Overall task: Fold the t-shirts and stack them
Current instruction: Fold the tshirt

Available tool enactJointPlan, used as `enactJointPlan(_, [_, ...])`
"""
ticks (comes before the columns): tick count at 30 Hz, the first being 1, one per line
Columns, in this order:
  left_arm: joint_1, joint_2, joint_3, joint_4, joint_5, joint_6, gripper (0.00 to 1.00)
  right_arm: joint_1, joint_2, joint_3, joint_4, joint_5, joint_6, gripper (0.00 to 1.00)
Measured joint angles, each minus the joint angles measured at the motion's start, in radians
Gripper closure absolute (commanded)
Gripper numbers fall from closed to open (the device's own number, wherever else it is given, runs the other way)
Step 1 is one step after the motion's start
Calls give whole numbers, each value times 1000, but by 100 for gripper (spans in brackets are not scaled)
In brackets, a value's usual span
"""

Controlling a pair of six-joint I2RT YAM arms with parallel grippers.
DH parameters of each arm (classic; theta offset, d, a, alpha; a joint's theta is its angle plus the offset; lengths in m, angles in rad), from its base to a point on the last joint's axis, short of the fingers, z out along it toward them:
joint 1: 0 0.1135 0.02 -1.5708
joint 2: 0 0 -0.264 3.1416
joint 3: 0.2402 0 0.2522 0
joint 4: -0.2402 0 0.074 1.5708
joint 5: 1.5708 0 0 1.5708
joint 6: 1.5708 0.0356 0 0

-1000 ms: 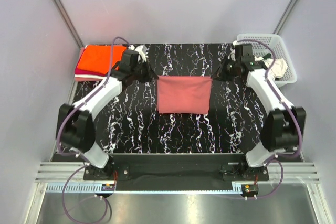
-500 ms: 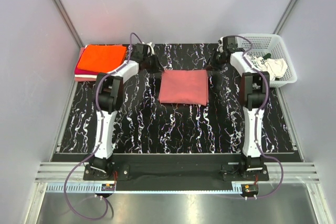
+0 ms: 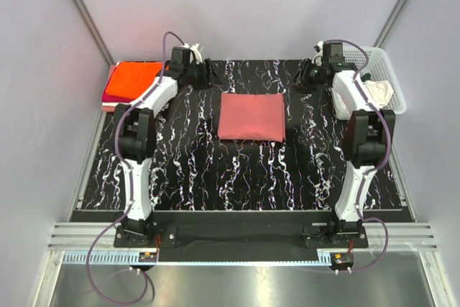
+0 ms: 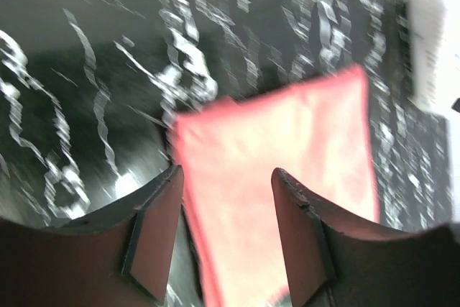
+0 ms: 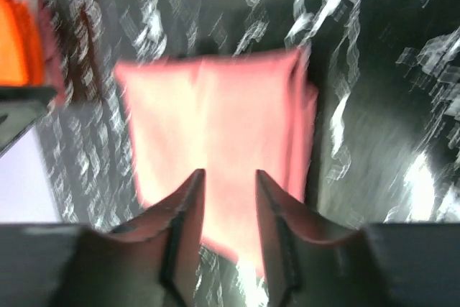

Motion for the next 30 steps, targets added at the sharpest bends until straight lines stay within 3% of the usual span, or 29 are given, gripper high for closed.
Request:
enactJointPlan(2, [-14,-72,-66,7,16,2,43,5,-95,-103,24,-40,6,76])
enactJointPlan(6, [-87,-165,-180,34,48,2,44,27,-173,-241,96,-144,29,82])
enactJointPlan(14, [-273,-143,-378,85,42,-21,46,55,-31,-353,156,-206,16,86])
enactJointPlan(21, [-255,-94,-387,68,-11,-11,46,46,39,-380,148,-171,4,88])
enactJointPlan(30, [-246,-146,-320,14,9,-20,44,96,-97,-367,132,-175,45,88])
